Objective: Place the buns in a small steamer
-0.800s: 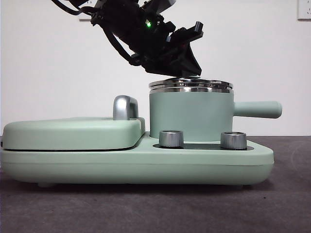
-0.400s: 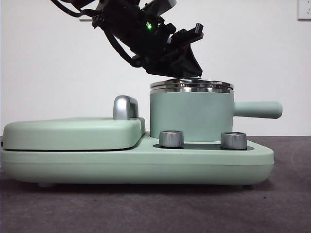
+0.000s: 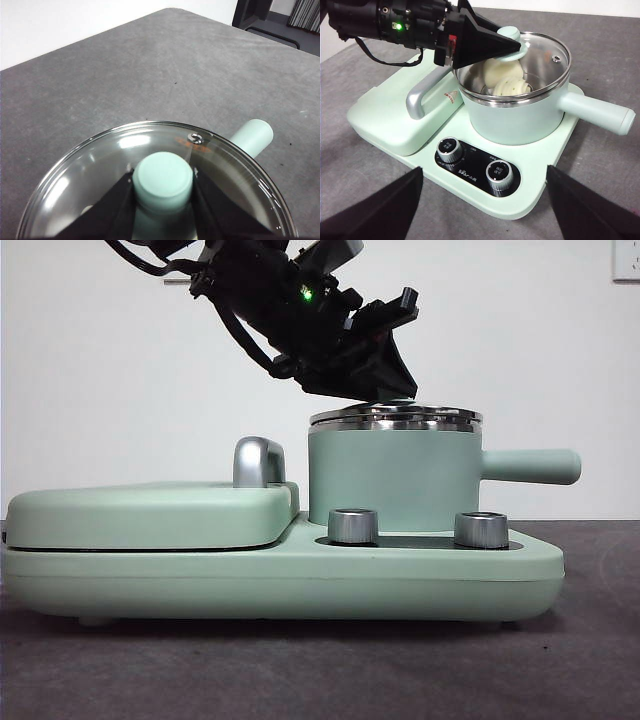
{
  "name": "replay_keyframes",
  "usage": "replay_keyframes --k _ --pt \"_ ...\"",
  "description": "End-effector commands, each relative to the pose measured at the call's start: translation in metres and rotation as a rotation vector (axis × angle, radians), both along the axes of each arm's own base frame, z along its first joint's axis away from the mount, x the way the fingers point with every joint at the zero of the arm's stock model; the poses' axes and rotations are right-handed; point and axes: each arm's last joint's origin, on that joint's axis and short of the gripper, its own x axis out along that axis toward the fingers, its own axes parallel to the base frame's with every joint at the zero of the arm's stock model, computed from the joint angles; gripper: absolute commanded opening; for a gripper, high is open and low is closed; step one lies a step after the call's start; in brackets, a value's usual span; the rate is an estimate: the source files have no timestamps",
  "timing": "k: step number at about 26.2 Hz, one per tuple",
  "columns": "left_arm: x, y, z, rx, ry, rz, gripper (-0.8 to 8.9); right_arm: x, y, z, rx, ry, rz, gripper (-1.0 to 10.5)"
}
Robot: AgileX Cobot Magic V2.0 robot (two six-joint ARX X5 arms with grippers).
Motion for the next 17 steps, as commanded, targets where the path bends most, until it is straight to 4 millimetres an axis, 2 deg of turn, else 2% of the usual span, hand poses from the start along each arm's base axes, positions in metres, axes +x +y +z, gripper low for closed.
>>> replay_keyframes --k 1,5,14,17 --pt "-0.0034 -0.0072 -0.0145 0.080 0.041 -0.054 0.11 0.0001 0.0006 0.0024 0.012 -0.004 -0.002 3.9" --pt "-0.0043 -0.0063 -0.0168 0.130 0.019 -0.073 0.11 0.0001 0.0006 0.0024 0.012 -0.004 -0.002 3.9" --pt "-0.0040 -0.0070 -0.0152 0.108 0.019 -0.072 0.11 0.0001 0.0006 0.0024 0.014 -0.002 -0.003 3.9" --pt "-0.0044 -0.0068 -0.0132 0.074 0.051 -0.063 0.99 0.0001 0.0006 0.0024 0.014 -0.002 -0.003 3.9"
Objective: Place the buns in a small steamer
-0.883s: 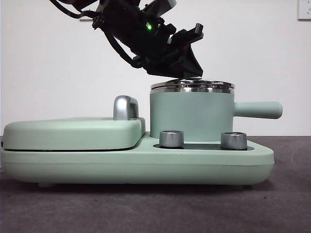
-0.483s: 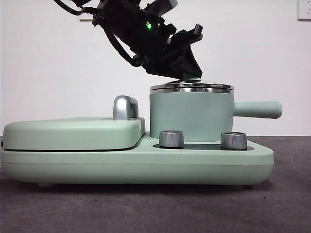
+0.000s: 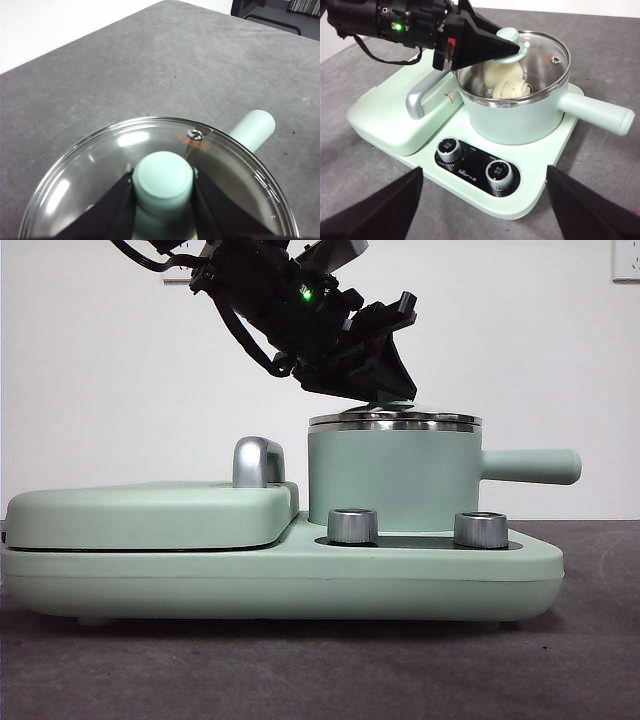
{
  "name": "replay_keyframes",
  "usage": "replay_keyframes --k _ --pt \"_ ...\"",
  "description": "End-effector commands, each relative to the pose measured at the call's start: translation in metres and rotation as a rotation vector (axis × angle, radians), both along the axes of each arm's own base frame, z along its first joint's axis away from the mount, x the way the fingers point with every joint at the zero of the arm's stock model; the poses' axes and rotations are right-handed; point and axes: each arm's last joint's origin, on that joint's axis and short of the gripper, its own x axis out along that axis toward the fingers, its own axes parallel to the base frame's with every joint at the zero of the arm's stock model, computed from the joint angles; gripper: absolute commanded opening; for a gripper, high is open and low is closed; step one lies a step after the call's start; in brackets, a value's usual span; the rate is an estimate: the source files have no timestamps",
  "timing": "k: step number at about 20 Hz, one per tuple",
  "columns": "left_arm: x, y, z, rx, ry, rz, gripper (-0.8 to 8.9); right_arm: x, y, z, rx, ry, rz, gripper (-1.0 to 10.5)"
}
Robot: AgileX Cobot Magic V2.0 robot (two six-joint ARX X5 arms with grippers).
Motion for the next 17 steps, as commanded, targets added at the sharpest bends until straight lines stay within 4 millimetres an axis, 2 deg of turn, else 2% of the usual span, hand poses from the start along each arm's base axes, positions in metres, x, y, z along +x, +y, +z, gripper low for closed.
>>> replay_keyframes --k 1,4,9,17 --pt "-0.005 -0.007 -0.013 0.019 0.082 -0.033 1.70 0.000 0.001 0.002 0.014 -0.002 -0.003 3.9" --pt "-0.007 -0.005 -0.009 0.011 0.087 -0.028 2.85 0.000 0.001 0.002 0.015 -0.002 -0.003 3.9" --pt "-0.015 0.003 0.005 0.021 0.101 -0.027 2.86 0.000 0.001 0.002 0.014 -0.002 -0.003 3.9" --pt "-0.050 0.040 0.039 0.124 0.261 0.007 2.85 0.000 0.001 0.002 0.015 0.001 0.004 3.9"
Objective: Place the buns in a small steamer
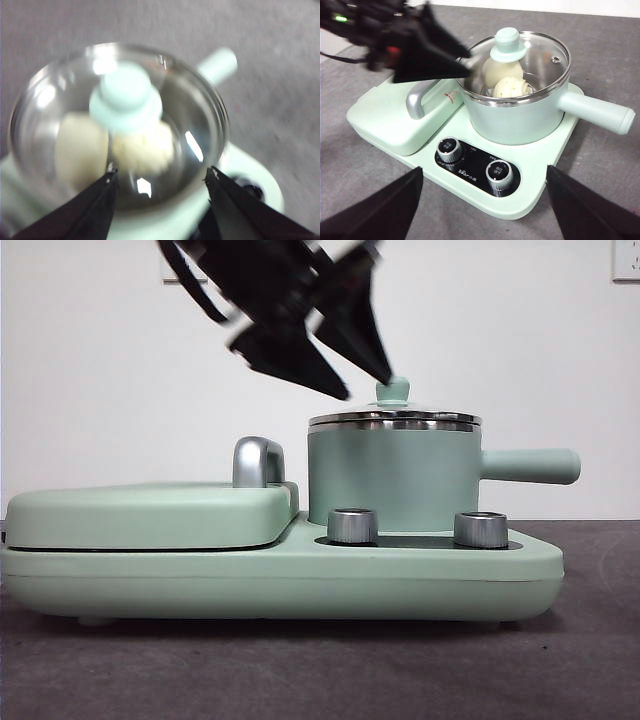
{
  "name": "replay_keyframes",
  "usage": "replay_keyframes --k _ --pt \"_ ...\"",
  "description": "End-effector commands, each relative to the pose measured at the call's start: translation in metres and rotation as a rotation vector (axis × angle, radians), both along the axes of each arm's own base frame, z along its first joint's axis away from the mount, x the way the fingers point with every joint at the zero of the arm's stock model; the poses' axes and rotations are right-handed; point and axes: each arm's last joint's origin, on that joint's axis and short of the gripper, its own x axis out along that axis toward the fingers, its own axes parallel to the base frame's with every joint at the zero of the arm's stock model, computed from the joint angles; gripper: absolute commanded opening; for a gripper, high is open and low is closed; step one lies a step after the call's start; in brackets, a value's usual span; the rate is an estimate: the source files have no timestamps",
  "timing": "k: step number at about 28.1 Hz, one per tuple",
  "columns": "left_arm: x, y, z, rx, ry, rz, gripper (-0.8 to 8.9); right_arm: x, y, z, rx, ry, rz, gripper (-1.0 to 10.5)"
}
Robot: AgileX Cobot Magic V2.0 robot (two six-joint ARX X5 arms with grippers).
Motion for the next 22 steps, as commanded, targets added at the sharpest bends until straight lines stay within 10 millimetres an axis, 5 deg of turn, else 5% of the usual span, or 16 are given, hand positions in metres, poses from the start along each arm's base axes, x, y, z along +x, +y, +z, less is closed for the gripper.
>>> replay_keyframes --k 1,13,22 --pt "-0.012 0.012 0.012 0.004 0.087 0.036 2.85 0.000 0.001 0.002 0.015 0.002 0.004 3.9" --pt "-0.069 0.068 0.031 0.161 0.350 0.121 2.80 0.008 0.010 -0.008 0.007 0.142 0.107 3.9" --pt "-0.110 0.104 0.009 0.129 0.366 0.230 2.80 0.038 0.032 -0.026 -0.025 0.331 0.210 3.9"
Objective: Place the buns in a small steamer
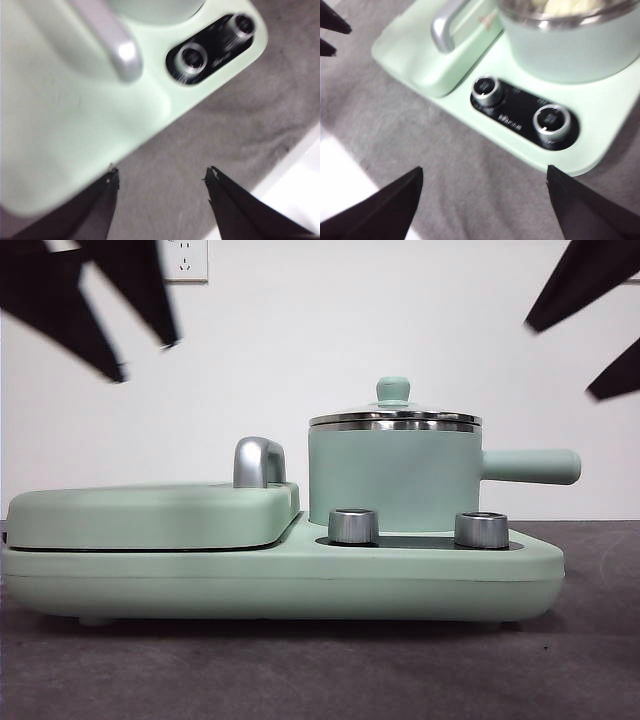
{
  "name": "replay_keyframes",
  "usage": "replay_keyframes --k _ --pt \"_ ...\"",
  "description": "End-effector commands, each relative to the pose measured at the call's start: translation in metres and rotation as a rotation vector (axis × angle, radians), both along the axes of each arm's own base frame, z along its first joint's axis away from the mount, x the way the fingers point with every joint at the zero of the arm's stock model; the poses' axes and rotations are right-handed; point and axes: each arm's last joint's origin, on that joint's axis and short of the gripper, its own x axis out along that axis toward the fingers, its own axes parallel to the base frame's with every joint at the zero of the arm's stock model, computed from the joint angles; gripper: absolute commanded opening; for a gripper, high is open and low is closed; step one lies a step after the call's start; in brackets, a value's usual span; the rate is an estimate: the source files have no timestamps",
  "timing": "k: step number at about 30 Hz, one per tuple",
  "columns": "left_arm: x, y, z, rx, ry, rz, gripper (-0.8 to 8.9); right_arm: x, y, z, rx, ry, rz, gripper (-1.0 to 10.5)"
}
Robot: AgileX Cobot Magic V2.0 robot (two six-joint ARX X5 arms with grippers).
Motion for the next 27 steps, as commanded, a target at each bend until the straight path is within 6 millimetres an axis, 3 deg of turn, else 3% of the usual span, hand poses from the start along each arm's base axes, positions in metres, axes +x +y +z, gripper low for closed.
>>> replay_keyframes --k 1,7,13,15,16,18,19,27 --pt "-0.011 0.009 -0.008 -0.019 0.008 0.060 2.80 0.009 0.007 -0.001 0.002 0.045 0.029 3.9" --pt "-0.034 0.029 -0.021 -0.046 -0.013 0.125 2.80 0.022 0.023 -0.006 -0.039 0.104 0.084 3.9" --pt "-0.043 0.036 -0.018 -0.067 -0.036 0.124 2.79 0.026 0.034 -0.003 -0.014 0.058 0.127 3.8" --pt "-0.044 0.036 -0.018 -0.067 -0.037 0.122 2.68 0.026 0.035 -0.001 0.000 0.048 0.130 3.0" --pt "-0.044 0.036 -0.018 -0.067 -0.037 0.122 2.08 0.026 0.035 -0.001 0.002 0.049 0.133 2.3" --pt "-0.045 0.037 -0.018 -0.063 -0.032 0.122 -0.14 0.026 0.035 -0.001 0.006 0.046 0.136 0.6" --pt "-0.045 0.037 -0.018 -0.061 -0.031 0.121 0.17 0.026 0.035 -0.001 0.006 0.045 0.136 -0.1" --pt "-0.047 0.039 -0.019 -0.050 -0.014 0.120 0.16 0.023 0.035 -0.001 0.031 0.077 0.183 0.1"
